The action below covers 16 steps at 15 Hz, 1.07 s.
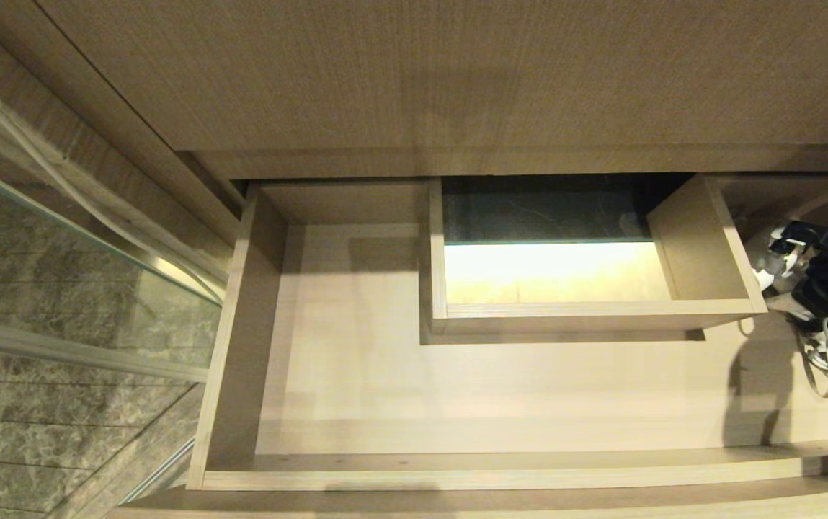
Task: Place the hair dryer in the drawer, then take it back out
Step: Take the hairdryer out
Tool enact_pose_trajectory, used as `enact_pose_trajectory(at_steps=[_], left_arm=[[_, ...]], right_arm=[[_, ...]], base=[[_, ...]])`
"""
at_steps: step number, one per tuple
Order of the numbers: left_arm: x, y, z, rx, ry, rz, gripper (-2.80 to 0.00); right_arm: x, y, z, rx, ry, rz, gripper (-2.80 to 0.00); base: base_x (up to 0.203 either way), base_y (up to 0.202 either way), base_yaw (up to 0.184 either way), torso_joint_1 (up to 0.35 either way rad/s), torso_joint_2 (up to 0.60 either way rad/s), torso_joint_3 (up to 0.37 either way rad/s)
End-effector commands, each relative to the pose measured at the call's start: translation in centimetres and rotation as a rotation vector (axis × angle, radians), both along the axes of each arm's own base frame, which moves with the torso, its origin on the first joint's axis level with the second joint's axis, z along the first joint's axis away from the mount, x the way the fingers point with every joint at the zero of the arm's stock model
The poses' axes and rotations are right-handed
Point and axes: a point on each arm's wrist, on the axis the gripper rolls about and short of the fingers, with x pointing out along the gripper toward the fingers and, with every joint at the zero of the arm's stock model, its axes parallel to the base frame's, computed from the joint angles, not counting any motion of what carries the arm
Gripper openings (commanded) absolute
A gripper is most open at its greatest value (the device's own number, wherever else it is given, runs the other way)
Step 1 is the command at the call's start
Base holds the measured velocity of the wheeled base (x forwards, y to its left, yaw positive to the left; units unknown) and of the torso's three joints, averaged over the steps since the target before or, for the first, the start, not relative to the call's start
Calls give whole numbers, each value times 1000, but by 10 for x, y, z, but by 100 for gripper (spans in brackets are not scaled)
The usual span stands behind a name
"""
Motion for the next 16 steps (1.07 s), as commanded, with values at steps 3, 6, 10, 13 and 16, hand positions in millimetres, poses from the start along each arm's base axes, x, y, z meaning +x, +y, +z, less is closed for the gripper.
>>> enact_pose_trajectory(at_steps=[3,6,10,13,16], left_arm=[[0,0,0,0,0,0,-280],[0,0,0,0,0,0,-280],[0,0,0,0,0,0,-280],[0,0,0,0,0,0,-280],[0,0,0,0,0,0,-280]], right_arm=[[-3,2,7,-11,-14,6,-280],[-23,14,33,-20,-42,-4,-280],[-57,33,61,-26,-68,-16,-280],[-87,48,87,-47,-98,-21,-280],[-125,67,118,-70,-128,-31,-280]], base=[[0,0,0,0,0,0],[0,0,0,0,0,0],[0,0,0,0,0,0],[0,0,0,0,0,0],[0,0,0,0,0,0]])
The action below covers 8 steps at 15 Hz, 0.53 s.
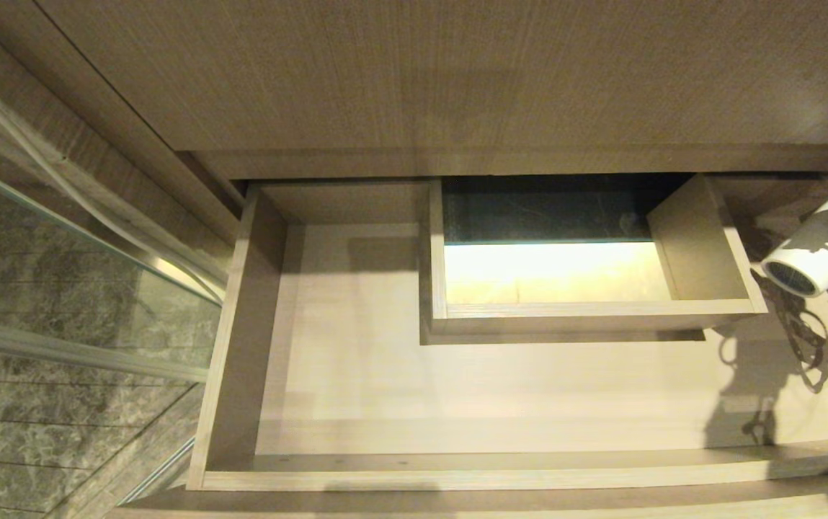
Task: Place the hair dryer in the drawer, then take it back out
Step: Take the hairdryer out, then place it on the countertop
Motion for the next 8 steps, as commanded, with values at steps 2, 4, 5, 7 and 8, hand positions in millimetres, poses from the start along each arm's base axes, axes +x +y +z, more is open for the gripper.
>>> enact_pose_trajectory(at_steps=[2,4,5,7,8], left_arm=[[0,0,0,0,0,1,-280],[0,0,0,0,0,1,-280],[0,0,0,0,0,1,-280],[0,0,0,0,0,1,-280],[0,0,0,0,0,1,-280]], right_arm=[[-53,25,42,-50,-71,-17,-280],[-80,35,56,-61,-83,-42,-280],[-96,43,63,-66,-87,-55,-280],[-130,63,78,-84,-110,-67,-280],[-147,75,85,-96,-138,-73,-280]], base=[[0,0,0,0,0,0],[0,0,0,0,0,0],[0,0,0,0,0,0],[0,0,0,0,0,0],[0,0,0,0,0,0]])
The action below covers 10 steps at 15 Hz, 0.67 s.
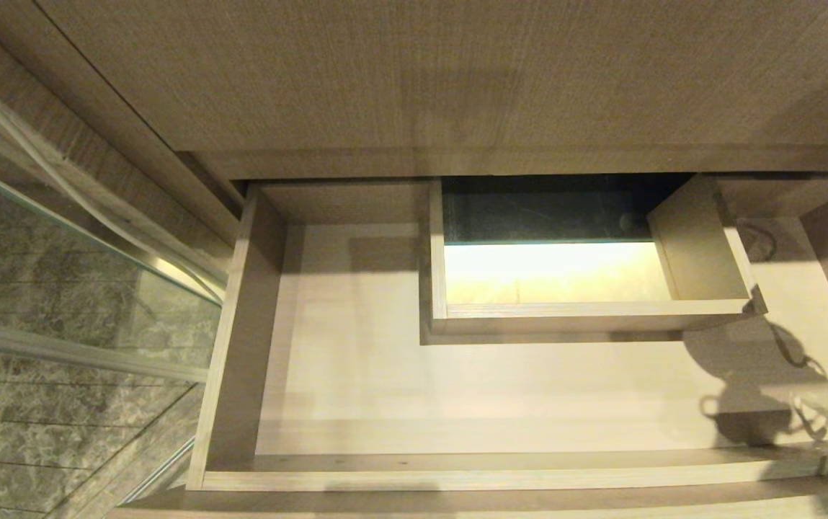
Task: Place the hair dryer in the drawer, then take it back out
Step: Place it on the countertop
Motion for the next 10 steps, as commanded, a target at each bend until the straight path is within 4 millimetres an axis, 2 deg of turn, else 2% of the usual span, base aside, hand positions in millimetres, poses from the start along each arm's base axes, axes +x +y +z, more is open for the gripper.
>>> enact_pose_trajectory(at_steps=[1,4,6,8,10], left_arm=[[0,0,0,-1,0,1,-280],[0,0,0,-1,0,1,-280],[0,0,0,-1,0,0,-280],[0,0,0,-1,2,1,-280],[0,0,0,-1,0,-1,-280]], right_arm=[[-60,41,31,-81,-138,-17,-280],[-136,97,55,-120,-349,-67,-280],[-187,135,74,-161,-550,-86,-280],[-217,158,101,-222,-718,-77,-280],[-233,169,130,-284,-842,-61,-280]], base=[[0,0,0,0,0,0],[0,0,0,0,0,0],[0,0,0,0,0,0],[0,0,0,0,0,0],[0,0,0,0,0,0]])
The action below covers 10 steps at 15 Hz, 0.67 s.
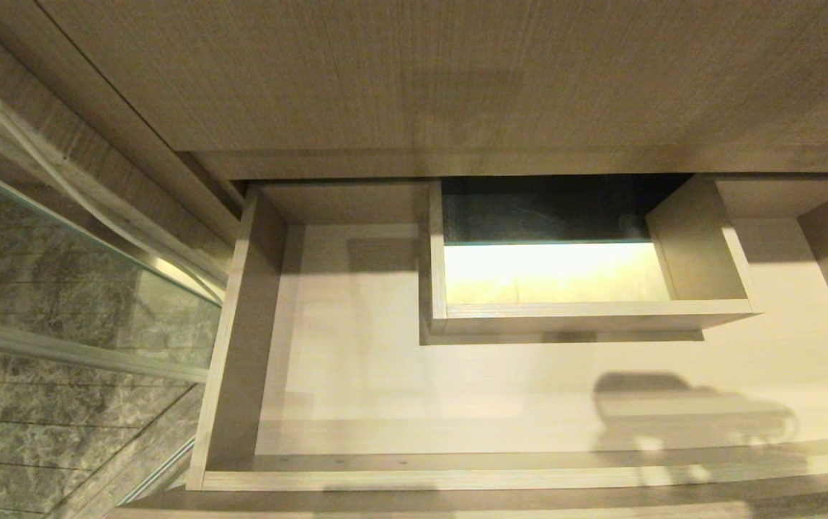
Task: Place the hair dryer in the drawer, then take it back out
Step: Place it on the countertop
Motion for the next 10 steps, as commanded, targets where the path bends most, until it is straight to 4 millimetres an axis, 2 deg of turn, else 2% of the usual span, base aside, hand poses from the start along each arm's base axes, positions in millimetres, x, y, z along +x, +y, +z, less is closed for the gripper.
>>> enact_pose_trajectory(at_steps=[1,3,5,7,10], left_arm=[[0,0,0,0,0,1,-280],[0,0,0,0,0,1,-280],[0,0,0,0,0,0,-280],[0,0,0,0,0,1,-280],[0,0,0,0,0,0,-280]], right_arm=[[-27,19,26,-104,-147,4,-280],[-26,19,40,-170,-244,5,-280],[-23,17,38,-158,-235,-1,-280],[-29,21,36,-155,-252,0,-280],[-36,26,35,-19,-334,56,-280]], base=[[0,0,0,0,0,0],[0,0,0,0,0,0],[0,0,0,0,0,0],[0,0,0,0,0,0],[0,0,0,0,0,0]])
